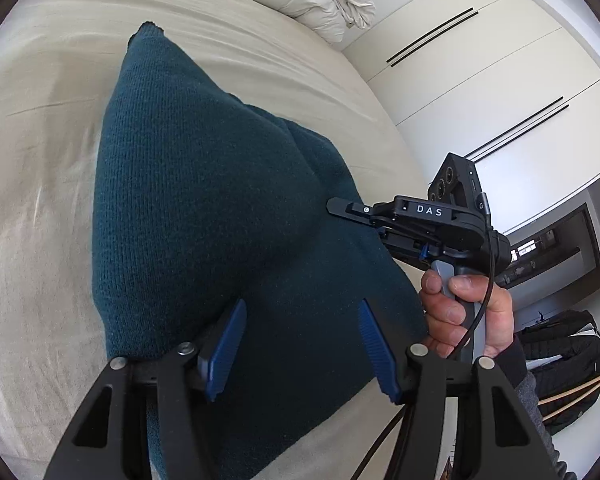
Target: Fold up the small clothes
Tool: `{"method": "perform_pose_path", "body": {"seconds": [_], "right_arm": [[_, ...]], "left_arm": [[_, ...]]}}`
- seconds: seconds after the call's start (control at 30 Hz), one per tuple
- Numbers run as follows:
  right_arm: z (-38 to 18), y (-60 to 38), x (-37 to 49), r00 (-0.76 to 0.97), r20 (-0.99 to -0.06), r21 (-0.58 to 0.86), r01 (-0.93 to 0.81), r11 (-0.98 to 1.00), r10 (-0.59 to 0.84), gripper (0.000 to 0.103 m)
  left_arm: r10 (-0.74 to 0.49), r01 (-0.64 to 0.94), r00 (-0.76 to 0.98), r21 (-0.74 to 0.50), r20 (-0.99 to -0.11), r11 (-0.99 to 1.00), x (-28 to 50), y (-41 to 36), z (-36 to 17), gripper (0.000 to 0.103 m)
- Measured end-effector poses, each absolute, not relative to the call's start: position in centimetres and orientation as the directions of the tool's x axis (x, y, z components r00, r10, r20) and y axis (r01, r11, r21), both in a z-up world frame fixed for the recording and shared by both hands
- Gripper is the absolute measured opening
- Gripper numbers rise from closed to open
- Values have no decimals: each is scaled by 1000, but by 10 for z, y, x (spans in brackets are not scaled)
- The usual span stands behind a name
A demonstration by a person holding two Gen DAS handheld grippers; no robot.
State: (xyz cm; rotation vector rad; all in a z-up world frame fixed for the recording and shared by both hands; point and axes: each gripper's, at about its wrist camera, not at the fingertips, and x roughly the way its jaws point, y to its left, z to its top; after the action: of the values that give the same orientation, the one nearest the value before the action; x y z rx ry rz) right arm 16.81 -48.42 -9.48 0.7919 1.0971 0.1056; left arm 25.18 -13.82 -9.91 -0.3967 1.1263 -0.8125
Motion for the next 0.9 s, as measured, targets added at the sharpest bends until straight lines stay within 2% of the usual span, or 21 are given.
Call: {"method": "perform_pose_path", "body": {"seconds": [0.17,0.23,0.3,0.33,0.5,0.6,0.67,0.7,0.73,0.83,0.9], "right_arm": [[-98,-487,164,497,-722,665,306,681,482,15],[-87,-488,157,500,-757,616,334,713,419,18],[-63,-483,147,519,-806,508,358,783,285,22],[-51,-482,139,544,-798,497,351,794,260,22],[-17,-449,109,601,-668,643,168,747,439,22],[-30,-429,104,559,-676,645,134,752,480,22],[-50,-429,108,530,-702,640,177,748,475,22],[-63,-430,115,512,-723,635,225,739,465,22],[-75,-437,115,501,-722,648,247,720,477,21],[-91,-454,111,516,-670,714,250,654,533,12],[-93,-452,110,524,-667,707,222,671,530,11]], "left_arm": [[-734,405,197,-628,-650,665,245,-138,-103,61],[-736,401,199,-631,-647,664,239,-133,-95,62],[-741,411,225,-628,-633,661,232,-126,-81,62],[-745,431,249,-618,-619,658,230,-121,-71,62],[-725,435,322,-585,-609,684,255,-107,-48,62],[-710,421,316,-577,-630,699,282,-114,-50,62],[-688,430,298,-551,-661,716,298,-124,-56,61],[-669,437,294,-526,-683,729,306,-128,-60,60],[-651,434,286,-510,-704,742,313,-132,-67,51],[-619,416,262,-493,-740,764,327,-140,-82,36],[-591,432,271,-453,-760,780,328,-147,-85,34]]}}
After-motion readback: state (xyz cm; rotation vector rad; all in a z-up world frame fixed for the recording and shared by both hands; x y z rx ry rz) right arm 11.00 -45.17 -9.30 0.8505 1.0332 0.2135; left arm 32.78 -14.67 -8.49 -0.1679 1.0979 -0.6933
